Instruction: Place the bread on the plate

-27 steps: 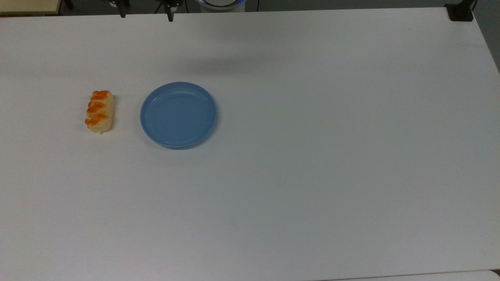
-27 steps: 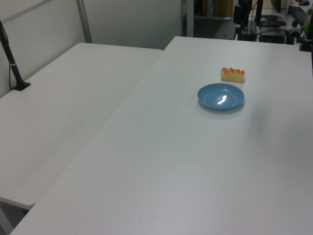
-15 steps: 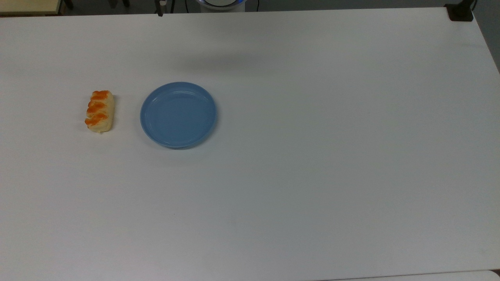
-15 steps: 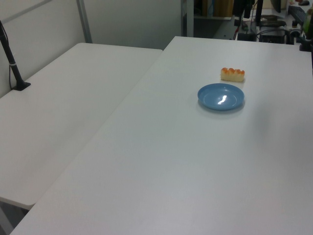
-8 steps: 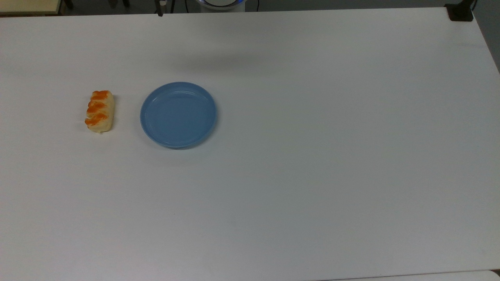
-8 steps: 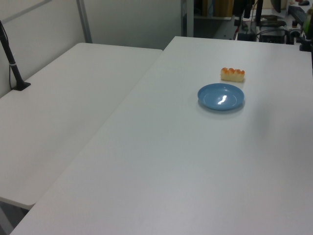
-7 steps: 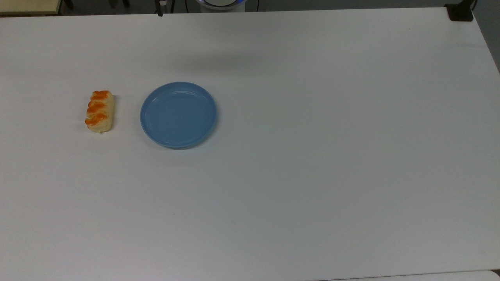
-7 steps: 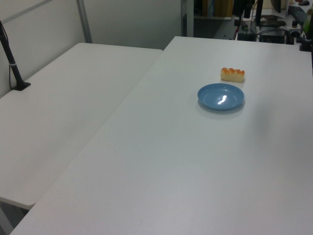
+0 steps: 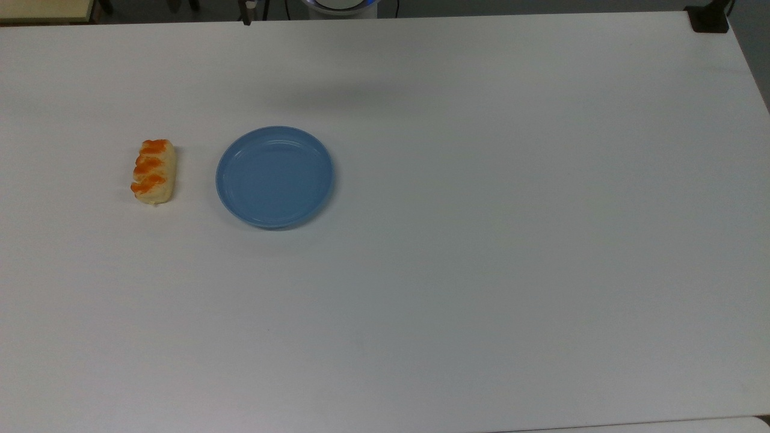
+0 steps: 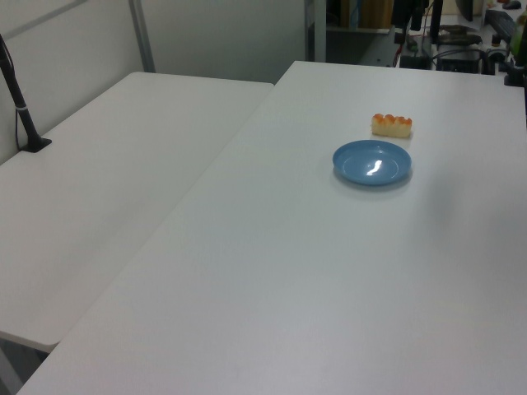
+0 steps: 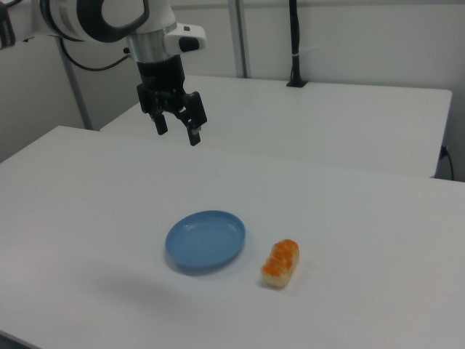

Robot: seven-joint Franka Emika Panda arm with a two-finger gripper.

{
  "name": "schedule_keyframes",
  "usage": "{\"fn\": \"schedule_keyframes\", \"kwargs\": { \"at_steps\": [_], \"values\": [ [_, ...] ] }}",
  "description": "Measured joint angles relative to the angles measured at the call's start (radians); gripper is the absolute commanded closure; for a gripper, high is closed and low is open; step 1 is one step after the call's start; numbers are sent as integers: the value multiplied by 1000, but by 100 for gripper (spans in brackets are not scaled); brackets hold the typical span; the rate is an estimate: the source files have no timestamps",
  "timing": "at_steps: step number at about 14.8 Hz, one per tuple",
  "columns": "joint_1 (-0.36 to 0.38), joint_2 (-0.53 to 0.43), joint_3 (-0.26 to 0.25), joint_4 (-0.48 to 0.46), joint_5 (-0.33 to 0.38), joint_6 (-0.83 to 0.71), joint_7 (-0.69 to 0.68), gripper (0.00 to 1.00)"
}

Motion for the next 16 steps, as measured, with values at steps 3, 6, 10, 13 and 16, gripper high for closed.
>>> {"fn": "schedule_keyframes", "kwargs": {
  "at_steps": [3,6,10,13,16],
  "values": [
    [0,0,0,0,0,0,0,0],
    [0,0,1,0,0,0,0,0],
    [1,0,2,0,0,0,0,0],
    [1,1,2,0,-1,0,18,0],
    [-7,6,-3,-1,-3,0,11,0]
  ]
}}
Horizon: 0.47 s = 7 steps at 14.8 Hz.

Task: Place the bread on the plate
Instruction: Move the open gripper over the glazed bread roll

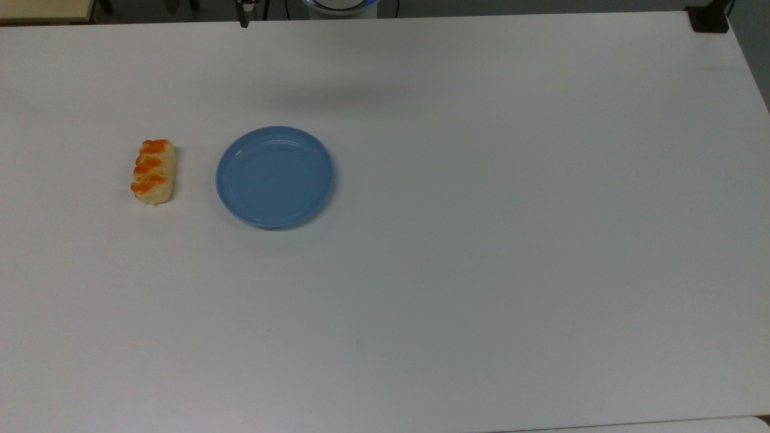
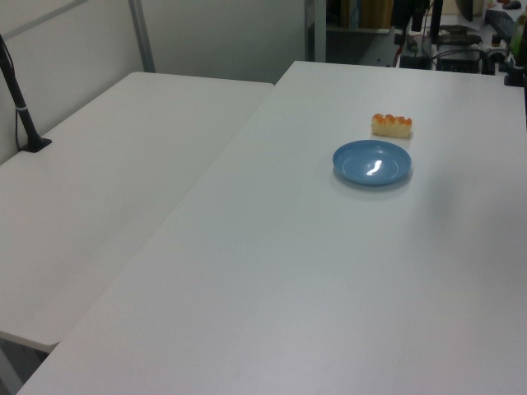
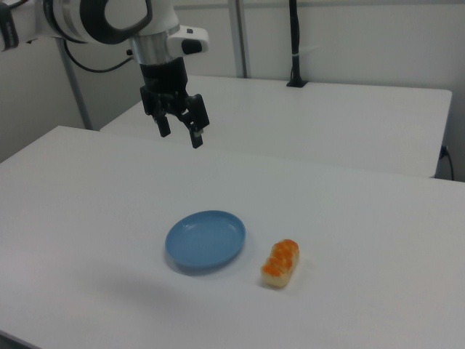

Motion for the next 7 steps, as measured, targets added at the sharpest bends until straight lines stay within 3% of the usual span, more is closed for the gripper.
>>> {"fn": "schedule_keyframes", "kwargs": {
  "at_steps": [4,7],
  "values": [
    [-59,5,-14,-30,-8,57,-171,0],
    [-93,10,-79,-99,-8,190,-302,0]
  ]
}}
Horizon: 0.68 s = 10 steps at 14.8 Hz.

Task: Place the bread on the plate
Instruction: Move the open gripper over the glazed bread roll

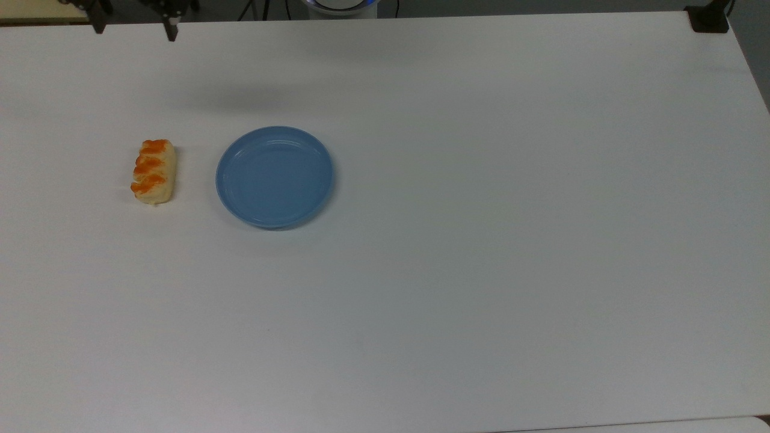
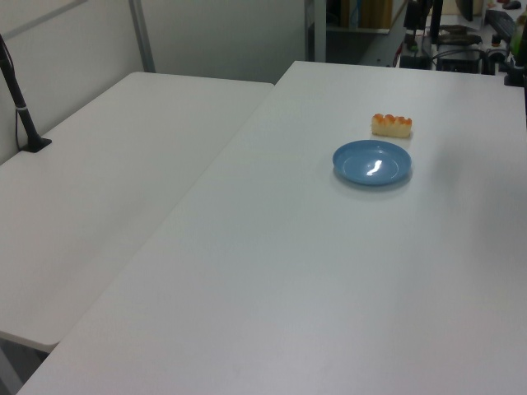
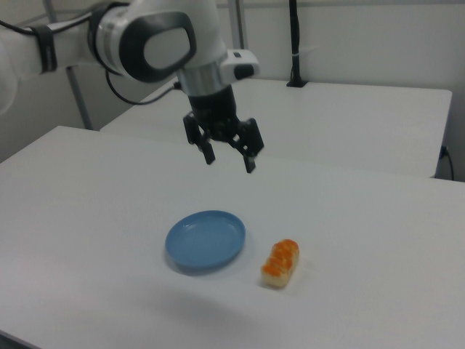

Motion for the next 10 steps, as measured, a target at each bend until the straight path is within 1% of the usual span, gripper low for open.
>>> {"fn": "schedule_keyframes", "kwargs": {
  "at_steps": [3,5,7,10],
  "values": [
    [-3,13,-44,-96,0,103,-83,0],
    [-6,42,-68,-157,0,191,-103,0],
    [-15,87,-81,-184,0,243,-108,0],
    [-33,156,-83,-187,1,322,-108,0]
  ]
}}
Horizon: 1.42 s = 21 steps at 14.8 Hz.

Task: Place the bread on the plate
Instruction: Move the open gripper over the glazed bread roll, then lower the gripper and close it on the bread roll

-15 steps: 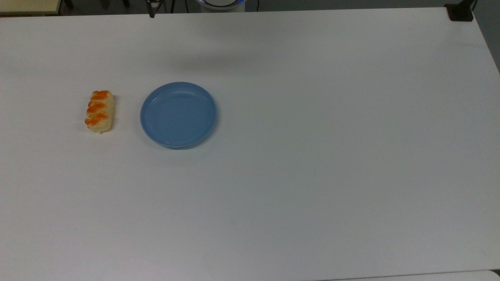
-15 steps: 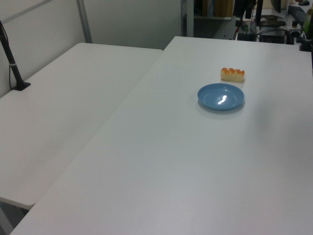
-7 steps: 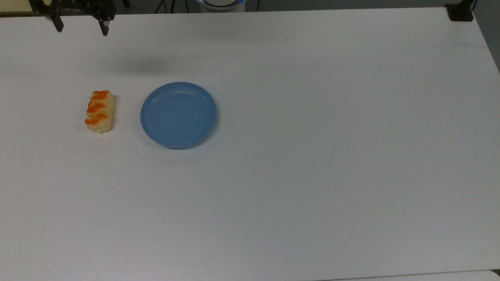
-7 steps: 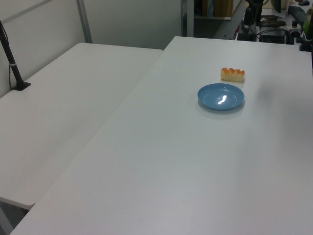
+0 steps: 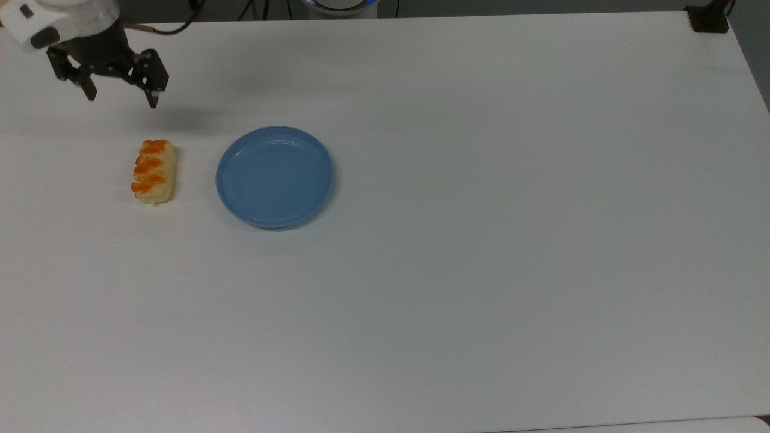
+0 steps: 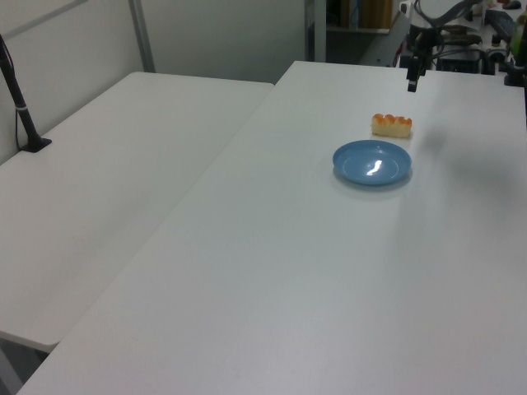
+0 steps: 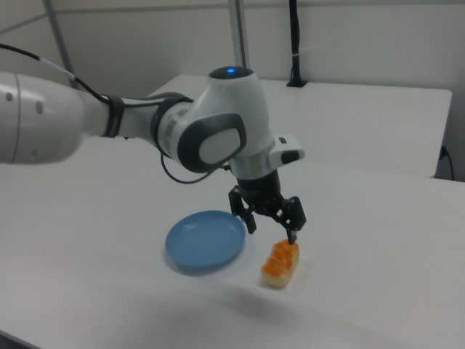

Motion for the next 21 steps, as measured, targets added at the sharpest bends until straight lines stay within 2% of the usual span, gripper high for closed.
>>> {"fn": "schedule_keyframes", "kwargs": {
  "at_steps": [3,6,12,15,17,18,21],
  "values": [
    [-6,56,-1,0,11,67,0,0],
    [-9,123,0,-1,64,172,0,0],
    [-9,180,2,0,82,203,0,0],
    [-9,186,8,0,137,225,0,3],
    [-9,189,19,0,152,230,0,10],
    [-9,191,23,0,153,230,0,14],
    [-10,207,40,0,154,230,1,77]
  ]
}}
